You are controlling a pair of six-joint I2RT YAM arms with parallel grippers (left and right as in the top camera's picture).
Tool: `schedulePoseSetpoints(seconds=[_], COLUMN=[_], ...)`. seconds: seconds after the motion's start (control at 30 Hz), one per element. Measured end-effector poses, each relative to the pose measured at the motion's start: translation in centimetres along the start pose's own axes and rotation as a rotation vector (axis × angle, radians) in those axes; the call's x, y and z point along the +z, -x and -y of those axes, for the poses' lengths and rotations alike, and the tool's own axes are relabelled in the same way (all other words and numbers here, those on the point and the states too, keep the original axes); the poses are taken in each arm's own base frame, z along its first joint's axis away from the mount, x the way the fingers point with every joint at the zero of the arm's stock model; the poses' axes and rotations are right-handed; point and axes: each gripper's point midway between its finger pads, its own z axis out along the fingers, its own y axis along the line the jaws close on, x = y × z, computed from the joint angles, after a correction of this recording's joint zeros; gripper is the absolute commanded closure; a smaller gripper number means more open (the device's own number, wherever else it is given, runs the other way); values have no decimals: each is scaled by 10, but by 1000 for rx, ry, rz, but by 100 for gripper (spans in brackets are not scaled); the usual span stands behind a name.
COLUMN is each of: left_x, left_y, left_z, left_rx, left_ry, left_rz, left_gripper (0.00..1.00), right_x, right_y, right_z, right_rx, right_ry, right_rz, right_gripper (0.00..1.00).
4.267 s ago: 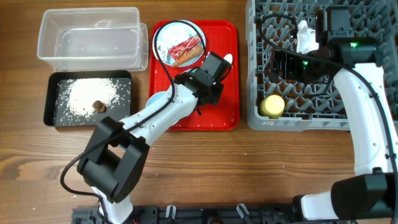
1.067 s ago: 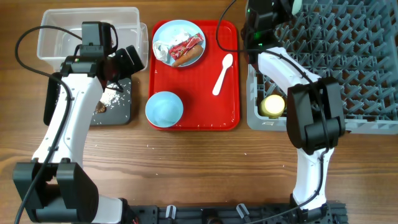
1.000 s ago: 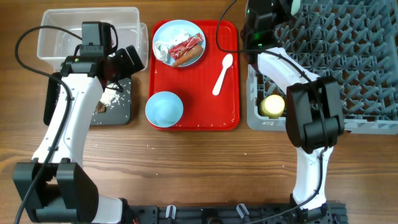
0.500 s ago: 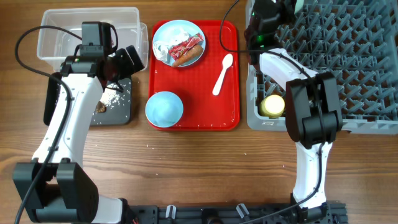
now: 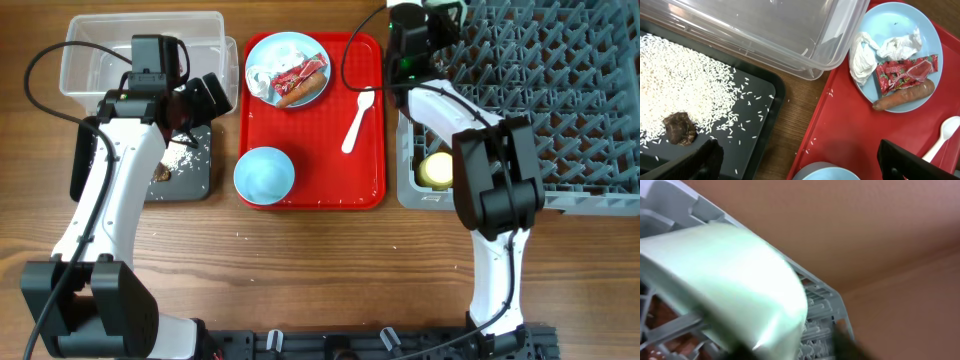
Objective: Sort waste into correct bins and load items into the dishwasher rack
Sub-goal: 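Place the green bowl upright-tilted into the gray rack, release, then grasp the small blue bowl with right gripper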
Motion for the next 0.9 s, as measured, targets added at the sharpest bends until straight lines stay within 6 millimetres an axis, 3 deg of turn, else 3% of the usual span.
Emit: schedulePoseSetpoints(seconds=[0.1,0.23,0.4,0.53,0.6,0.7,0.8,0.87,0.9], left_x=[0,0,0,0,0,0,0,0,0], left_y=[0,0,0,0,0,0,0,0,0], left_z=[0,0,0,0,0,0,0,0,0], left_rx=[0,0,0,0,0,0,0,0,0], left_ry=[0,0,0,1,0,1,0,0,0], left_rz=[0,0,0,0,0,-1,0,0,0], left_gripper=[0,0,0,0,0,0,0,0,0], right_x=[-15,-42,-67,-98,-112,-139,-175,-204,-232], right_y=[13,33,43,60,59,41,26,39,51], right_z=[6,35,26,16,0,-44,-75,-76,-70], right_rx=[63,271,231,148,63,-16,109,263,387], right_ry=[-55,-200,-194,-118,-25,273,638,848,1016], right_rz=[16,44,39,59,55,35,-20,-31,-43], right_gripper=[0,0,0,0,0,0,0,0,5])
